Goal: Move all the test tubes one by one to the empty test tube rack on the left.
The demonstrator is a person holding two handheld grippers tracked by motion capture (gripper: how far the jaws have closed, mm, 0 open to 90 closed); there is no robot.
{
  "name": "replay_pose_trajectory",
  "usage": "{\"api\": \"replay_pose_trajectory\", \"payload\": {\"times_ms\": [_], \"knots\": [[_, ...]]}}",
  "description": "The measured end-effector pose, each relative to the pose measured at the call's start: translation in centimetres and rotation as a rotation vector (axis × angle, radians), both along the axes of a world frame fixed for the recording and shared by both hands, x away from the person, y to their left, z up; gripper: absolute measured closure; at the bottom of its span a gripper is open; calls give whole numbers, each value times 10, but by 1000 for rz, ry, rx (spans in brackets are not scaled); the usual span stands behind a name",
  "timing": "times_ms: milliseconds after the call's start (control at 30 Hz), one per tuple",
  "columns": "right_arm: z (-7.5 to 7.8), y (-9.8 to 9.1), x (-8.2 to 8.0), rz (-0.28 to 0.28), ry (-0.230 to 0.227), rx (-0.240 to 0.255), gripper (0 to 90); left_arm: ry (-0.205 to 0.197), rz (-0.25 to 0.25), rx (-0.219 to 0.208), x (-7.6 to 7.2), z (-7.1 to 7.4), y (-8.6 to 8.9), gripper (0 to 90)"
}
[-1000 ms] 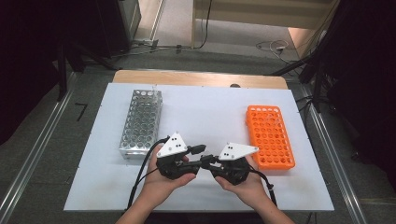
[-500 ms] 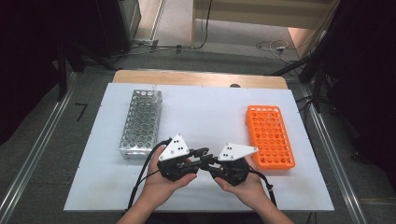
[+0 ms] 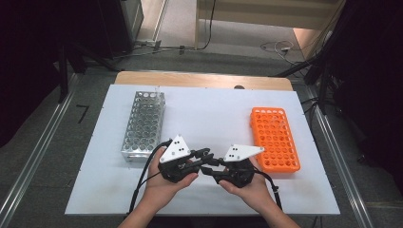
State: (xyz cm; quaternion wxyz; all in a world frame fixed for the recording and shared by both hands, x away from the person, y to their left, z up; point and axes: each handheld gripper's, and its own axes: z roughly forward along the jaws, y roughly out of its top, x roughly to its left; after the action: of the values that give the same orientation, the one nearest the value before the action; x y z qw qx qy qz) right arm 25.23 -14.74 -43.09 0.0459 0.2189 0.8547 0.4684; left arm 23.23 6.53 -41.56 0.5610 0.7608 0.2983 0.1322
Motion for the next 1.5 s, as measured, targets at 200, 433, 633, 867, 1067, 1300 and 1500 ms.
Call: {"api": "replay_pose_trajectory", "payload": {"times_ms": [200, 433, 633, 867, 1067, 1300, 1500], "knots": [[4, -9, 4, -11, -12, 23, 273, -4, 24, -12, 3, 2, 8, 751], [6, -25, 9, -37, -27, 60, 76, -7, 46, -18, 5, 4, 14, 751], [3, -43, 14, -58, -33, 78, 10, -12, 71, -23, 9, 8, 22, 750], [1, -65, 16, -99, -42, 87, 0, -29, 112, -34, 17, 17, 37, 750], [1, -82, 18, -132, -59, 82, 0, -47, 155, -28, 25, 25, 52, 751], [1, -104, 19, -183, -68, 79, 0, -55, 212, -32, 39, 31, 69, 750], [0, -121, 17, -222, -68, 76, 0, -62, 252, -25, 51, 34, 78, 750]]}}
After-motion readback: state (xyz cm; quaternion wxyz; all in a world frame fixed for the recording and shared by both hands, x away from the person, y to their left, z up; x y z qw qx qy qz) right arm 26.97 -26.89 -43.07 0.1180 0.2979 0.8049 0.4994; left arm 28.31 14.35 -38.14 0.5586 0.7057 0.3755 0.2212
